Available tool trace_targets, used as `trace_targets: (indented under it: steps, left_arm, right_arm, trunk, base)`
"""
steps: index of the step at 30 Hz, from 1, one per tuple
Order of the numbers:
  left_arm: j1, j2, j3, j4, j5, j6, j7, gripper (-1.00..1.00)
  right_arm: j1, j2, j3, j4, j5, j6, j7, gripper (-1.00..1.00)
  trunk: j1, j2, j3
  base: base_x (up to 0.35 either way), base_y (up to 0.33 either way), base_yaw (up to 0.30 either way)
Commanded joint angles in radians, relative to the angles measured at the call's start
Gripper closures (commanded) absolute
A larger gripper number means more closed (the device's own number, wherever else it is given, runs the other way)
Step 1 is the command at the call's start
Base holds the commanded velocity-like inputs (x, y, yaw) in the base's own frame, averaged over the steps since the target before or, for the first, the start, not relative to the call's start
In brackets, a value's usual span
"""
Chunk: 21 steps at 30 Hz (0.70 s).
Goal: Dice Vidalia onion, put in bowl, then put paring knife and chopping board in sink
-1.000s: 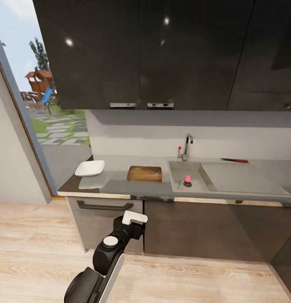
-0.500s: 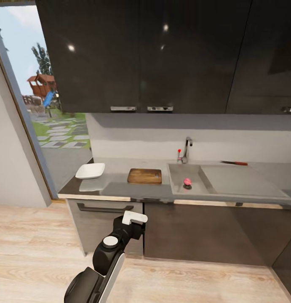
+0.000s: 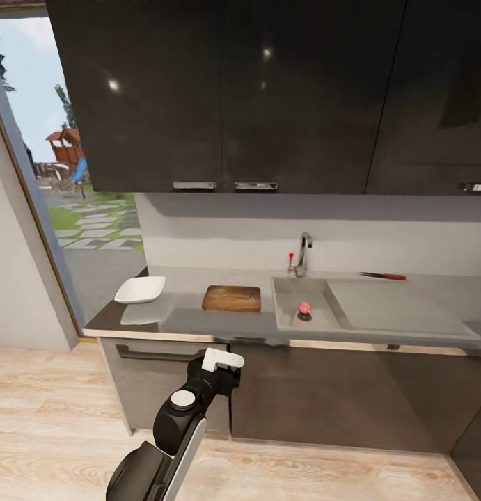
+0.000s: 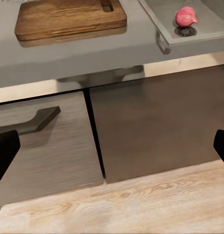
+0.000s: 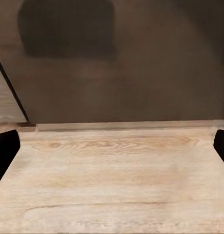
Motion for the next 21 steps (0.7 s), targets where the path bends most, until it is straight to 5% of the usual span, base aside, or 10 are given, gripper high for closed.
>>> trace_targets:
  steps: [1,2,5,8,14,21]
  left_arm:
    - [0.0,0.0,-0.001,-0.001,0.001,0.005,0.005,-1.0]
    - [0.0,0.0,-0.001,-0.001,0.001,0.005,0.005,-1.0]
    - [0.0,-0.001,-0.002,-0.001,0.001,0.005,0.005,-1.0]
    - [0.0,-0.002,-0.002,-0.001,0.001,0.005,0.005,-1.0]
    - [0.0,-0.009,-0.002,-0.002,0.002,0.005,0.006,-1.0]
    - [-0.001,-0.017,-0.004,-0.004,0.003,0.005,0.007,-1.0]
  right_arm:
    - [0.0,-0.003,0.01,0.002,0.002,0.076,-0.011,-1.0]
    - [0.0,-0.004,0.011,0.003,0.002,0.122,-0.011,-1.0]
    - [0.0,-0.03,0.011,0.006,0.001,0.435,-0.012,-1.0]
    - [0.0,-0.063,0.011,0.008,-0.001,0.624,-0.002,-1.0]
    - [0.018,-0.081,0.012,0.012,-0.001,0.781,0.056,-1.0]
    - [0.043,-0.077,0.013,0.012,-0.001,0.84,0.091,-1.0]
  trunk:
    - [0.0,-0.001,0.0]
    - [0.0,-0.001,0.0]
    - [0.0,-0.001,0.001]
    - [0.0,-0.001,0.001]
    - [0.0,-0.001,0.001]
    - [0.0,-0.001,0.001]
  base:
    - [0.016,-0.022,0.0]
    - [0.013,-0.018,0.0]
    - [0.006,-0.008,0.0]
    - [0.002,-0.003,0.0]
    - [0.015,-0.041,0.0]
    - [0.025,-0.04,0.0]
